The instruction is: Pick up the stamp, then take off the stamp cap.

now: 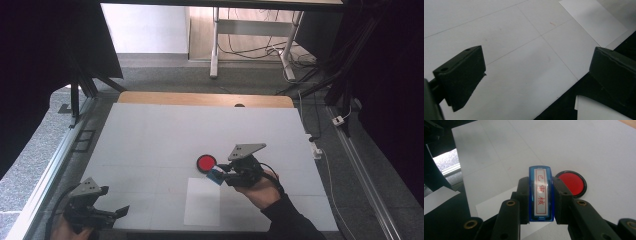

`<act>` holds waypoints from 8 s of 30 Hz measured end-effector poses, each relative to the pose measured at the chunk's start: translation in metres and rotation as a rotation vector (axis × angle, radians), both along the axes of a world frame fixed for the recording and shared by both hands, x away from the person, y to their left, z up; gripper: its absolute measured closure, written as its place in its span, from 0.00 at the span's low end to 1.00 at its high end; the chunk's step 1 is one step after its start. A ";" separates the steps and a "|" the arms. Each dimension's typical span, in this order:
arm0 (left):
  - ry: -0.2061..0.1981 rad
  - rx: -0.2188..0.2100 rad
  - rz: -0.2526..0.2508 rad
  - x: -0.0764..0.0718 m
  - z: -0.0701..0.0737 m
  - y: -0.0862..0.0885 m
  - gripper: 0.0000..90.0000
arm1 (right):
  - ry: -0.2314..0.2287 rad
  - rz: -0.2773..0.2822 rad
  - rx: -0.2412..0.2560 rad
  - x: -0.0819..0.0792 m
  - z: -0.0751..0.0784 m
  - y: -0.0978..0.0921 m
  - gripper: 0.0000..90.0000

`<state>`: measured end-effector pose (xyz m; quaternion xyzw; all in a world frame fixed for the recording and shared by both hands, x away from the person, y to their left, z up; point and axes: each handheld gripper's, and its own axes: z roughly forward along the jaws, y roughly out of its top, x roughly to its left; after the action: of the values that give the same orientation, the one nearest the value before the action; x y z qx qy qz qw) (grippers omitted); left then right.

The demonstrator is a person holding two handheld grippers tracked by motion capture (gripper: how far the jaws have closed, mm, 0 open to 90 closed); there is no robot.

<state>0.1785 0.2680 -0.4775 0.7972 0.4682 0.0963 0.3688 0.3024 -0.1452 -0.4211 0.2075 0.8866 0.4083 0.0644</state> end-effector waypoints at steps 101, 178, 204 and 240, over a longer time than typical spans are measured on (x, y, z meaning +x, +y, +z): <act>-0.130 -0.145 -0.577 0.075 0.017 -0.130 0.00 | -0.024 0.207 0.060 -0.027 0.025 0.011 0.79; -0.147 -0.332 -0.955 0.096 0.019 -0.160 0.77 | 0.108 0.358 0.212 -0.024 0.029 0.005 0.79; -0.109 -0.275 -0.918 0.100 0.016 -0.156 0.76 | 0.068 0.327 0.227 -0.021 0.030 -0.002 0.79; -0.092 -0.149 -0.438 0.066 0.029 -0.103 0.76 | -0.045 0.238 0.170 -0.027 0.031 -0.002 0.79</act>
<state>0.2445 0.1648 -0.4487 0.8452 0.2726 0.0153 0.4595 0.2758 -0.1475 -0.3898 0.0962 0.8656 0.4911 0.0174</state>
